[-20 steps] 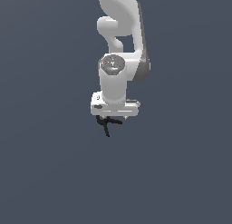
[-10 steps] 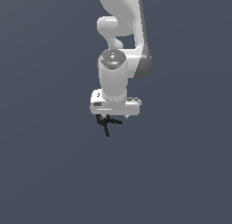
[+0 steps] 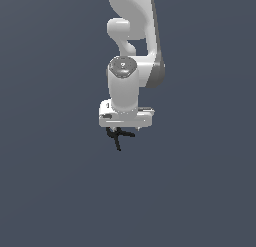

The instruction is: Pick up the object and move it to a goal position.

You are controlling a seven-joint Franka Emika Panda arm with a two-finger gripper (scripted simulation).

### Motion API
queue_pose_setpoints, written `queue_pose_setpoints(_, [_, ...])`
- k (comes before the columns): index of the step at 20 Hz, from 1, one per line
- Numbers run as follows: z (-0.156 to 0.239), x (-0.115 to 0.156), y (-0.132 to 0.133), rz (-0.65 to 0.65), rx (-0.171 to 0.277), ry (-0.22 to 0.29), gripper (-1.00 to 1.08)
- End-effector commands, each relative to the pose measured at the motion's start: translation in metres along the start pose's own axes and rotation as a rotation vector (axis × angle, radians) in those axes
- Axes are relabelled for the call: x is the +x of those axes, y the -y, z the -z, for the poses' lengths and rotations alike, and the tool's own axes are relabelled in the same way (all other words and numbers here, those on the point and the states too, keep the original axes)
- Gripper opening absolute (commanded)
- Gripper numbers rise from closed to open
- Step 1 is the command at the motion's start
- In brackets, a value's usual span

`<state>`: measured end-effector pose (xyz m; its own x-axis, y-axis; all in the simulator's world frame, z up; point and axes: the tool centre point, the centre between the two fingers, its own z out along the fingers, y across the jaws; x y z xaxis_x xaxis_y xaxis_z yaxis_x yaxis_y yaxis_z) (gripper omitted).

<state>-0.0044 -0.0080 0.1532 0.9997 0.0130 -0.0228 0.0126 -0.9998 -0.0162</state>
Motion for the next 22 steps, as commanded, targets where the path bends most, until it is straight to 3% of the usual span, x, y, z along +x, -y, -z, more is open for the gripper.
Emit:
queue_pose_setpoints(1, [-0.004, -0.002, -0.003, 0.031, -0.003, 0.000, 1.00])
queue_pose_setpoints(22, [-0.061, -0.039, -0.041, 0.541, -0.025, -0.006, 1.00])
